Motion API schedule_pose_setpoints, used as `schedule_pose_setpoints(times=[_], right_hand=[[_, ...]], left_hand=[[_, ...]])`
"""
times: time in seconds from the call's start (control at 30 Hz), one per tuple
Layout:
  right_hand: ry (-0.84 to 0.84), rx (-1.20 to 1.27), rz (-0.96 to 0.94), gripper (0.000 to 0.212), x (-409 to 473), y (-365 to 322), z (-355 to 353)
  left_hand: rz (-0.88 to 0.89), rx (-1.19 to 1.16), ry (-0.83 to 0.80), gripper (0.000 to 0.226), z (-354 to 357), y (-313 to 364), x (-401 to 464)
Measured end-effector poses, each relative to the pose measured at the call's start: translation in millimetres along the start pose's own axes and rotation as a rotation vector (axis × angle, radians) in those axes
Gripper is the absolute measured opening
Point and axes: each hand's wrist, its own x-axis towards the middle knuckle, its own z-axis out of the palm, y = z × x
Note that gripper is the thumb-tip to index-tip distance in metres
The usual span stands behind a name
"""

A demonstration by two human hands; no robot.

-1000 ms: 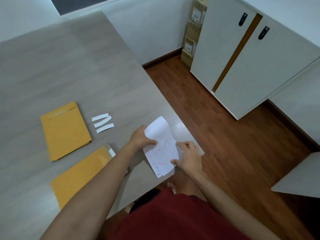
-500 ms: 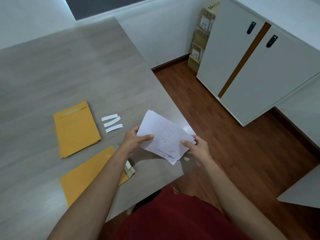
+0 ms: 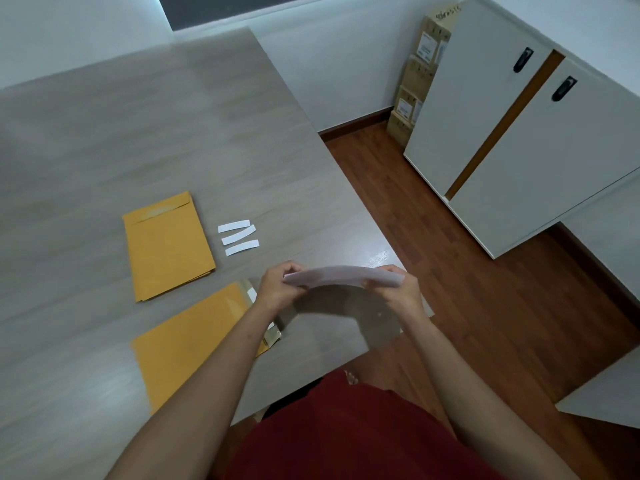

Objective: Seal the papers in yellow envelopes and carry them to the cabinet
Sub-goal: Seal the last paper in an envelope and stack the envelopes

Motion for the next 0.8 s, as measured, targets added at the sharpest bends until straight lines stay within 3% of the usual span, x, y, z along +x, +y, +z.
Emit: schedule_pose_setpoints(times=[0.23,0.37,0.5,0.6,0.67,0.8], right_hand=[[-0.045,-0.077,0.023,0.043,9.0,0.3,11.3],[-0.112,-0.037,0.038,0.037,8.1,-7.9,24.8],[-0.143,0.131,0.041,0.017,4.5,-17.6,42.9],[-0.187,0.207,0.068,0.02,3.7,-23.3,55.0],[-0.22,0.152,0.075,0.024,4.1,-26.9,63.1],[-0.208,-0.109,0.026,0.03,4.8,-27.9,74.5]], left_hand=[[0.007,-0.057,0.108,0.037,-13.6,-5.1,-0.7],[0.001,-0.12,0.371,0.045,-36.1,-17.8,-10.9],[-0.034,0.204,0.585,0.043,-56.1,-50.3,-31.4],[-0.315,0.475,0.5,0.073,-60.1,-73.1,-41.2],[-0.456,0.536,0.395,0.097,-59.9,-83.7,-46.0],[-0.572,0.557,0.241,0.122,-50.7,-97.9,-49.9]])
